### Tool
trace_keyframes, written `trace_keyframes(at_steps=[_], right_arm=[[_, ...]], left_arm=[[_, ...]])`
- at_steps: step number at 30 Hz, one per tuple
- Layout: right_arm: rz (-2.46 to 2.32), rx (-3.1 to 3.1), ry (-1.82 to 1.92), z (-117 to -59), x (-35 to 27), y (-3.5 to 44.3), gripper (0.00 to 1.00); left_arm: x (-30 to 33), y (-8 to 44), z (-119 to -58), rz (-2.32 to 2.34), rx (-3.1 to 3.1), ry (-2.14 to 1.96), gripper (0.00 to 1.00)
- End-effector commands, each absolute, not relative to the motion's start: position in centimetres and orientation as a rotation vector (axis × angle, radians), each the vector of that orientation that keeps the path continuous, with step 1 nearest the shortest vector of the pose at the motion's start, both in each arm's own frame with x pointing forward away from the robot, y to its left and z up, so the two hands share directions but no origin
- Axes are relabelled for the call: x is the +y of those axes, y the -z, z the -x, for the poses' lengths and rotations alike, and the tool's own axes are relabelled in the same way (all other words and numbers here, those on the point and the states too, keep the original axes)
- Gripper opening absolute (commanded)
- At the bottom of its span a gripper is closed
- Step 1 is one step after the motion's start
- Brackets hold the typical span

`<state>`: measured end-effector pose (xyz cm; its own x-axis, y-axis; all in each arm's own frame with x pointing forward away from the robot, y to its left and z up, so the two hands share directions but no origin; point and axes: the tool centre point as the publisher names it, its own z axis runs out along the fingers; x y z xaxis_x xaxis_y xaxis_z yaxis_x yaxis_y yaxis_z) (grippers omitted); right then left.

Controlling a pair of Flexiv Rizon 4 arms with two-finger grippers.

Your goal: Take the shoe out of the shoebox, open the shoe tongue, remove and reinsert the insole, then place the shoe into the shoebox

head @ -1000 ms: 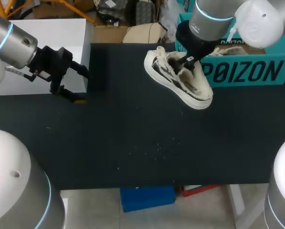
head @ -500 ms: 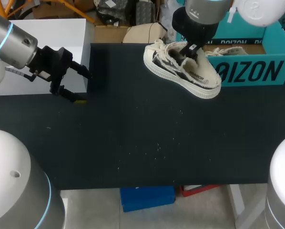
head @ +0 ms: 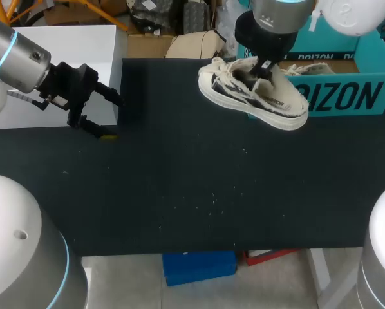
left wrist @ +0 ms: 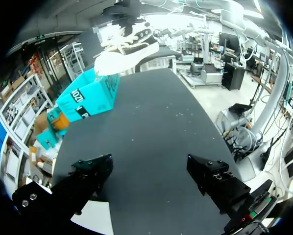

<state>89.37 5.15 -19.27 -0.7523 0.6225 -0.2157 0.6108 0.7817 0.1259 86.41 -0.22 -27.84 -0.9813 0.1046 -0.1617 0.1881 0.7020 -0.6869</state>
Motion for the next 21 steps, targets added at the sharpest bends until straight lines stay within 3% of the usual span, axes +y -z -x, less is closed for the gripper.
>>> trace_keyframes(at_steps=[1, 21], right_arm=[[-0.813, 2.807, -0.106, -91.4, 2.7, 18.9, 0.00], [-0.143, 2.919, -0.061, -106.2, -8.4, 18.3, 0.00]], left_arm=[[-0.3, 28.0, -86.4, -0.241, 2.792, 1.145, 1.00], [-0.3, 28.0, -86.4, -0.241, 2.792, 1.145, 1.00]])
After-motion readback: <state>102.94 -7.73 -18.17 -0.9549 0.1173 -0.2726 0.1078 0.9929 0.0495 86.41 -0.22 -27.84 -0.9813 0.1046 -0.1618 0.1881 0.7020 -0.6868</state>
